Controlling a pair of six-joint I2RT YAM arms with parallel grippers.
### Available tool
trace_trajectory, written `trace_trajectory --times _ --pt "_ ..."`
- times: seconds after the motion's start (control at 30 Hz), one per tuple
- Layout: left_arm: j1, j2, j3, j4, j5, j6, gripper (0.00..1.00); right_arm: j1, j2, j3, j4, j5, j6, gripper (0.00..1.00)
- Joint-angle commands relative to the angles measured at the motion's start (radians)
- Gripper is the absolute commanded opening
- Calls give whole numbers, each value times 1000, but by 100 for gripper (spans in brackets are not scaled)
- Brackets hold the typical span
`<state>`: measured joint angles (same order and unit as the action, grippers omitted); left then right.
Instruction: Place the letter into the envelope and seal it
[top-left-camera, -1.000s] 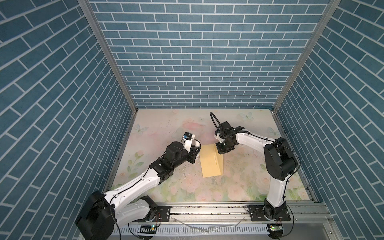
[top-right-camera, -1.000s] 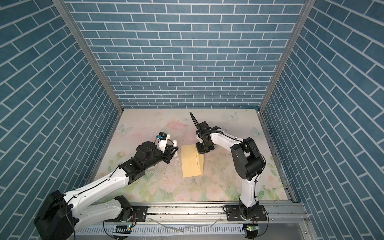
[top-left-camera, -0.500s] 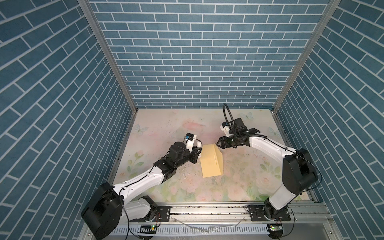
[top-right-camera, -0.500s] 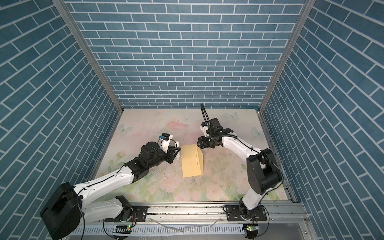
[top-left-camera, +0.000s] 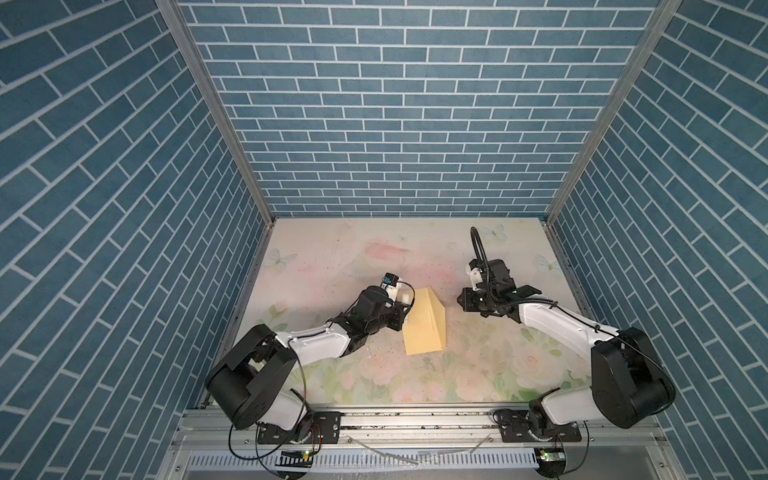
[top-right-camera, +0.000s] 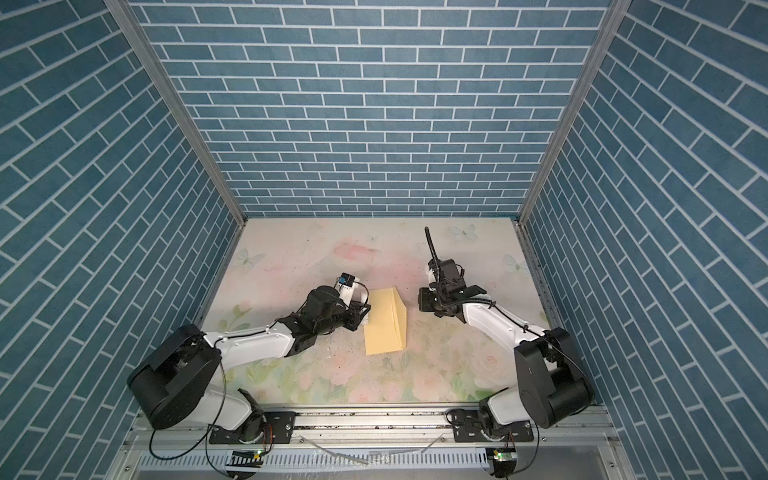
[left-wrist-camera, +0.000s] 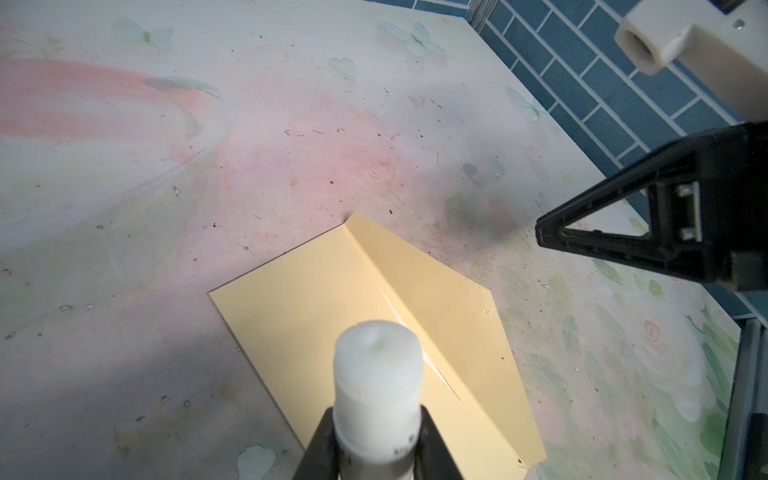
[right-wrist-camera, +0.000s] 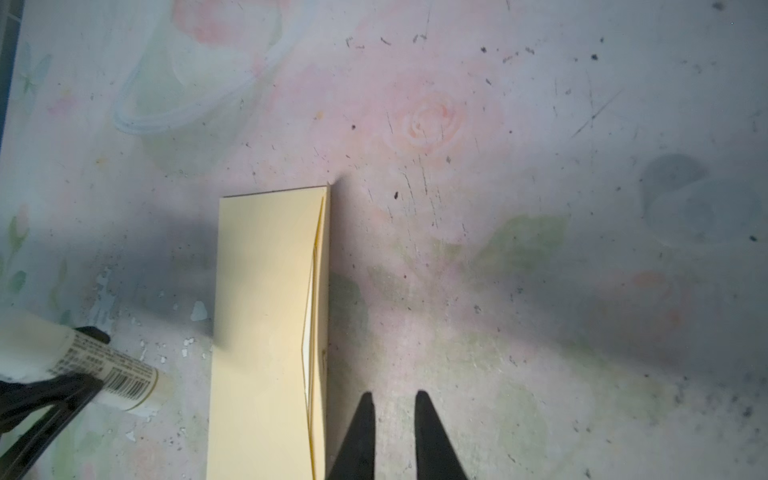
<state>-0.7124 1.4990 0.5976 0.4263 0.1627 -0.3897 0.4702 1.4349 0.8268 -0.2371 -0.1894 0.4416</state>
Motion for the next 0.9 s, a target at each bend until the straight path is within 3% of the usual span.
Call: trace_trajectory --times 0.0,0.47,0.87 --pt "-5 41 20 80 6 -23 0 -3 31 -25 84 -23 52 13" --pt "-5 161 8 150 -17 -43 0 38 179 -8 227 -187 142 3" --pt "-5 220 -3 188 -19 -57 0 112 250 32 272 -208 173 1"
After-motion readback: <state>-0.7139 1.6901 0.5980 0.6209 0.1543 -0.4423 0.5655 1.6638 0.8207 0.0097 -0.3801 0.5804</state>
